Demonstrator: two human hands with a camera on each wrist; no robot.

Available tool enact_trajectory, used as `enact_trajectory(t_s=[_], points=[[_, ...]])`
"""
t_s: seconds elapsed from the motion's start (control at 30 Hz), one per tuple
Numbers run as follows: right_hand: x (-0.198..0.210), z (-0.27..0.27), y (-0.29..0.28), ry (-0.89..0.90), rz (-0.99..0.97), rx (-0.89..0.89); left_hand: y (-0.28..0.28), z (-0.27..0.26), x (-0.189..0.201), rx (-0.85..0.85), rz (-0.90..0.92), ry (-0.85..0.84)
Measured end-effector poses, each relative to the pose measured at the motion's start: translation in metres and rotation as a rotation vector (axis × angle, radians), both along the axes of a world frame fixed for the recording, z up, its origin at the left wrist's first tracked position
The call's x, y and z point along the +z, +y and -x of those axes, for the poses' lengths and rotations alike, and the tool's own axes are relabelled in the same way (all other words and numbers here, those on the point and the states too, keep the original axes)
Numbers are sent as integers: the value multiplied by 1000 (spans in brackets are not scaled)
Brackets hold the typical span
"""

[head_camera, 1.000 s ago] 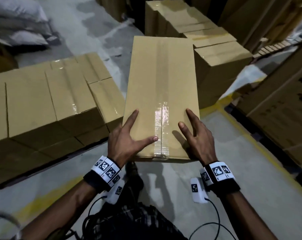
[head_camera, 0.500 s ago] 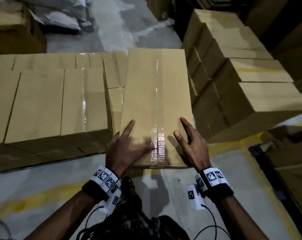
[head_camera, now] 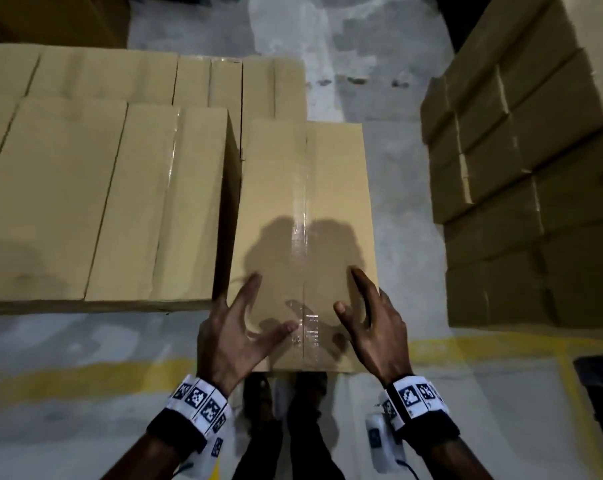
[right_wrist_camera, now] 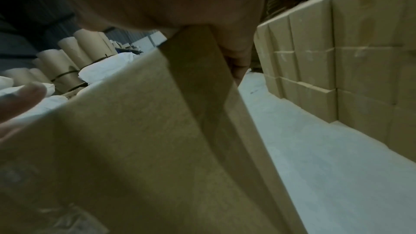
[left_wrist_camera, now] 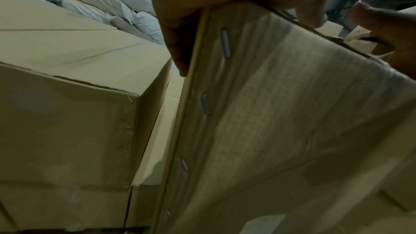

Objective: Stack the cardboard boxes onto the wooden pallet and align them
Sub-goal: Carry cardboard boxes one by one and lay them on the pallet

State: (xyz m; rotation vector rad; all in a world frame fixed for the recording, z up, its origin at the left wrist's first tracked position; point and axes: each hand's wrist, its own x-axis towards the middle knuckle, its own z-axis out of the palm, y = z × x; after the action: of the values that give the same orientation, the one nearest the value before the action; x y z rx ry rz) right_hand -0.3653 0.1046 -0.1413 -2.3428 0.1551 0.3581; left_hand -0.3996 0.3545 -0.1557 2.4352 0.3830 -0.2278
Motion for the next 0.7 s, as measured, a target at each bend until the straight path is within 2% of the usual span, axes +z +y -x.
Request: enact_trajectory(t_s=[0.13,0.23,0.43,0.7], points=[[-54,-42,5,17,-28,26,4,-39,-56,50,24,-15],[-82,-66,9,-1,-50,25,7,-57,-81,61,-13,-37],[-113,-94,21,-19,-49,53,9,-74,-110,78,-41,-81],[-141,-95,36,-16,-64,58,17,-74,-133,40,-114,-73]])
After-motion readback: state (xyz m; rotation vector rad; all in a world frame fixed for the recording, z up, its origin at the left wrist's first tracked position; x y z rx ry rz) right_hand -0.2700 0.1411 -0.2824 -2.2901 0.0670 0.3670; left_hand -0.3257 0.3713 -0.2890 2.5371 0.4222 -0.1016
